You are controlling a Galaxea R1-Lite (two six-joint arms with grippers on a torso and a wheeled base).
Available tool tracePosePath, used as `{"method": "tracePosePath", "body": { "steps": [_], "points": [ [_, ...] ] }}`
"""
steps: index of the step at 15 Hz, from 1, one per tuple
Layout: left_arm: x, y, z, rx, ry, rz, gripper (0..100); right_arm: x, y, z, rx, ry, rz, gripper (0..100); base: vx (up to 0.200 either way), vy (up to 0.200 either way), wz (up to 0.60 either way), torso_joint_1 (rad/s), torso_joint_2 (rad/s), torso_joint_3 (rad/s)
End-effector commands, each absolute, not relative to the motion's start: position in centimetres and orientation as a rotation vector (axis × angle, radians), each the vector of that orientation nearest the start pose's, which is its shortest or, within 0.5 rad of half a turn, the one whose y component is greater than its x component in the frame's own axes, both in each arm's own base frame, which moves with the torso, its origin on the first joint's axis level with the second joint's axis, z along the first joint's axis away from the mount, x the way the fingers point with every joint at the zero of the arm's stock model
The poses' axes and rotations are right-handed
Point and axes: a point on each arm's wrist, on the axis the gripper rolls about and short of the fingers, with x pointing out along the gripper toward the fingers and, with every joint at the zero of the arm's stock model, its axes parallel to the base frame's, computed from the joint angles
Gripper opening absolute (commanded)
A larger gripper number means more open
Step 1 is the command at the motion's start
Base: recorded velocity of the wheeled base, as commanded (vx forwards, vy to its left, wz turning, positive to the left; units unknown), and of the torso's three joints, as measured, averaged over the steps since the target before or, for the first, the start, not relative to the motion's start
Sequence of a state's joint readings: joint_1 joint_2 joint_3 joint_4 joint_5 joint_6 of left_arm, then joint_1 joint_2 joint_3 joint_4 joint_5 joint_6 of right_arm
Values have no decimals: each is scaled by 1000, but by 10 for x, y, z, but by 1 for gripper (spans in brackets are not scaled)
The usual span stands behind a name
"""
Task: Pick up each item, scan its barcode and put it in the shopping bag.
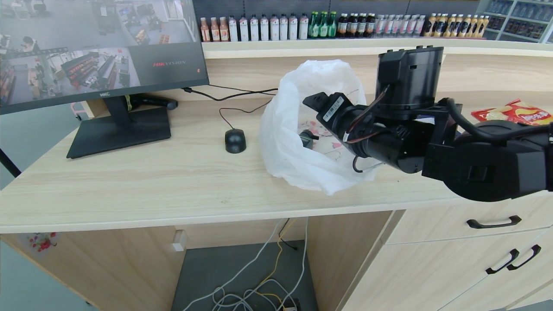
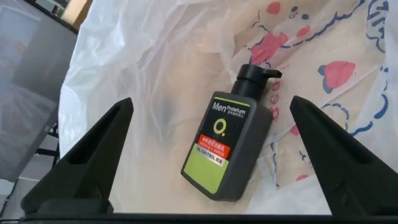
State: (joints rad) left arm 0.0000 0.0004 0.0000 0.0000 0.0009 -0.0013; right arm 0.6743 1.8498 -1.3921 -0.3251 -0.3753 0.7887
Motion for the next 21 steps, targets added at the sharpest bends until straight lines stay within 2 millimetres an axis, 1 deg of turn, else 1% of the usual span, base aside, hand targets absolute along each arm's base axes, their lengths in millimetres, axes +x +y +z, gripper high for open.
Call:
{"method": "tracePosePath", "body": {
  "steps": [1, 3, 5, 7, 8, 9, 10, 12, 13, 14, 15, 16, 17, 18, 20, 21],
  "points": [
    [-23, 0, 75, -2, 0, 0, 100, 293, 223, 274, 688, 195, 234, 100, 0, 0, 0, 0, 0, 0],
    [-23, 0, 75, -2, 0, -2, 100, 293, 220, 281, 653, 152, 214, 100, 0, 0, 0, 0, 0, 0],
    [-23, 0, 75, -2, 0, 0, 100, 286, 215, 290, 599, 101, 221, 100, 0, 0, 0, 0, 0, 0],
    [-23, 0, 75, -2, 0, 0, 100, 285, 214, 296, 549, 44, 192, 100, 0, 0, 0, 0, 0, 0],
    [-23, 0, 75, -2, 0, 0, 100, 285, 215, 304, 519, -58, 198, 100, 0, 0, 0, 0, 0, 0],
    [-23, 0, 75, -2, 0, 2, 100, 285, 215, 305, 501, -132, 206, 100, 0, 0, 0, 0, 0, 0],
    [-23, 0, 75, -2, 0, -2, 100, 284, 212, 301, 467, -208, 207, 100, 0, 0, 0, 0, 0, 0],
    [-23, 0, 75, -2, 0, 2, 100, 277, 207, 279, 368, -318, 213, 100, 0, 0, 0, 0, 0, 0],
    [-23, 0, 75, -2, 0, 0, 100, 275, 207, 267, 301, -374, 256, 100, 0, 0, 0, 0, 0, 0],
    [-23, 0, 75, -2, 0, 2, 100, 274, 207, 258, 229, -472, 310, 100, 0, 0, 0, 0, 0, 0],
    [-23, 0, 75, -2, 0, 2, 100, 274, 204, 253, 178, -557, 336, 100, 0, 0, 0, 0, 0, 0],
    [-23, 0, 75, -2, 0, 2, 100, 275, 197, 243, 85, -592, 382, 100, 0, 0, 0, 0, 0, 0],
    [-23, 0, 75, 2, 0, -2, 100, 271, 188, 242, 21, -602, 418, 100, 0, 0, 0, 0, 0, 0],
    [-23, 0, 75, 3, 0, 0, 100, 268, 186, 240, -20, -606, 446, 100, 0, 0, 0, 0, 0, 0],
    [-23, 0, 75, 3, 0, 0, 100, 259, 189, 228, -36, -561, 480, 100, 0, 0, 0, 0, 0, 0],
    [-23, 0, 75, 5, 0, 0, 100, 253, 189, 228, -36, -555, 492, 100, 0, 0, 0, 0, 0, 0]
  ]
}}
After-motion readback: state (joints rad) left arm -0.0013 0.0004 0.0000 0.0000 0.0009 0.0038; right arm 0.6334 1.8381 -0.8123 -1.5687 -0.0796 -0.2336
